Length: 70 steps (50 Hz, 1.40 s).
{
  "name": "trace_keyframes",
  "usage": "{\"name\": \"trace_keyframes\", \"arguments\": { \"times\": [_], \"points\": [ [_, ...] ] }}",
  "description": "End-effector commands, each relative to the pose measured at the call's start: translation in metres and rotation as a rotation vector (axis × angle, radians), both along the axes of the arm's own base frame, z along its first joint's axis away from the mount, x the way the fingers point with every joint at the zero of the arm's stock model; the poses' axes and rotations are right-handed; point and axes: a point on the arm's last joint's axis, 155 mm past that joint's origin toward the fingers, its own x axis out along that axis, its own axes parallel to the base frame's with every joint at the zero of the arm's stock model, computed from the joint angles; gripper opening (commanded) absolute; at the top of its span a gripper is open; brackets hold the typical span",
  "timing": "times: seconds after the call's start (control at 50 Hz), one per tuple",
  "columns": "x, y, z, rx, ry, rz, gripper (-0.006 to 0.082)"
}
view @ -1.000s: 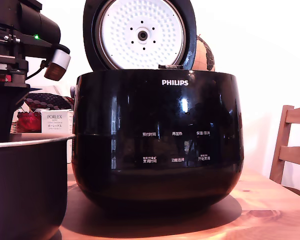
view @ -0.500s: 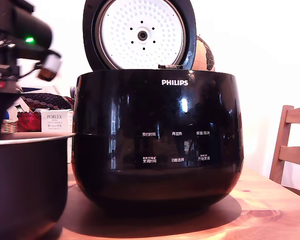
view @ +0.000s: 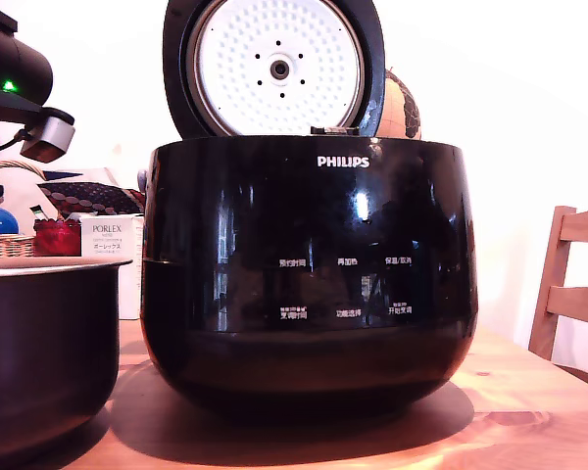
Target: Pick up the metallic pot next to the rice cooker
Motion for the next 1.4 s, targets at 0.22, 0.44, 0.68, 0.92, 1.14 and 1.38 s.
{"name": "trace_keyframes", "arguments": {
  "times": [0.22,0.44,0.68,0.92,1.14,1.38],
  "points": [
    [-0.008,-0.012,-0.009,-0.062,0.051,0.002,0.0037],
    [-0.009,-0.022,-0.008,-0.115,0.059,0.000,-0.0024],
    [-0.015,-0.019,-0.008,-0.105,0.081,-0.015,-0.0024],
    [-0.025,-0.005,-0.009,-0.049,0.118,-0.019,-0.0024],
    [-0.034,0.000,-0.004,-0.043,0.159,-0.005,-0.0024],
    [-0.033,0.006,0.008,-0.019,0.124,-0.001,-0.0024]
  ]
}}
